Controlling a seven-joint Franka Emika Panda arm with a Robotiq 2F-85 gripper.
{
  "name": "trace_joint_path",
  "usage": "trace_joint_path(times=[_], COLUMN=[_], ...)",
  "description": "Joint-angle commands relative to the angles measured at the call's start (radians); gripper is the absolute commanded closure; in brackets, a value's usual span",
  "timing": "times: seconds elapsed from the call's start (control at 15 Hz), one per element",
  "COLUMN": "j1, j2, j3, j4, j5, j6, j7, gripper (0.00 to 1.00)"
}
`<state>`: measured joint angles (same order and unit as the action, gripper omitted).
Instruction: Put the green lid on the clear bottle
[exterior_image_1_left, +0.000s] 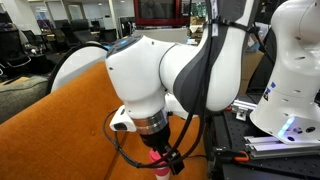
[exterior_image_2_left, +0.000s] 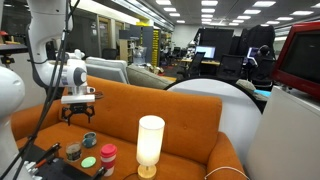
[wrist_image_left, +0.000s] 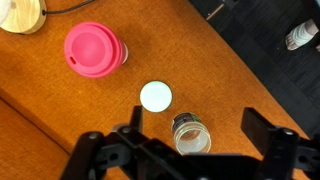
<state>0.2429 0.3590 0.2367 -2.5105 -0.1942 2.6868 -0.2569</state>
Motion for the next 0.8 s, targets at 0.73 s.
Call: trace_joint_path(times=[0.73], j1=[-0.052], j2=[0.403], j3=[0.051], j4=[0.243], j5=[-0.038], j6=[0.106], j7=[-0.177], gripper=[0.00])
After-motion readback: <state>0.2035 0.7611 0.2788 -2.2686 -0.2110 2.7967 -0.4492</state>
